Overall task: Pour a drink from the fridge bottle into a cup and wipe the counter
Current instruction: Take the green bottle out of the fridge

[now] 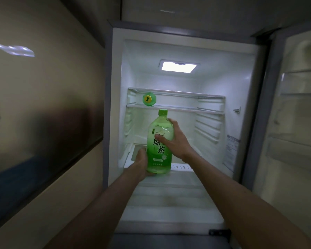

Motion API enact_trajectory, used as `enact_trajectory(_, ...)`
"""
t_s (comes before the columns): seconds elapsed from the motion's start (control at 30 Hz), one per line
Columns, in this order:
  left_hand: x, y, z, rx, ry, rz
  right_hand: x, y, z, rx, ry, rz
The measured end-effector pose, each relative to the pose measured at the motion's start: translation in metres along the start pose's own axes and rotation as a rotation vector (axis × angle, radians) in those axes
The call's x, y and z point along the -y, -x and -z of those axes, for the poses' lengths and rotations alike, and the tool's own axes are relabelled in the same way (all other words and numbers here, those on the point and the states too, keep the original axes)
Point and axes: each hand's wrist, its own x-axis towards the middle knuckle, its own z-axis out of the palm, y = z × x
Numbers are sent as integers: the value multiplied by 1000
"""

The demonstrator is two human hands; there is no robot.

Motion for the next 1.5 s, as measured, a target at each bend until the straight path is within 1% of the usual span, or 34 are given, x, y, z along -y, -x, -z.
enact_trajectory(0.27,22,90,-12,-5,5,24,40,73,25,32,5,25)
enact_trajectory(0.47,35,156,-11,-71,-30,25,67,121,34,62,-11,24)
enact_trajectory(0.6,36,187,-7,-86,-16,30,88,145,34,65,-39,34)
enact_trajectory(0.83,38,235,7,-56,2,58,119,178,30,83,-63,26)
enact_trajectory(1.03,43,285,24,-48,-46,51,148,219,23,87,-68,11)
enact_trajectory(1.33,45,386,49,-4,0,33,216,294,18,63,-77,10)
enact_trajectory(1.5,52,442,61,43,-45,68,253,346,20,27,-76,6)
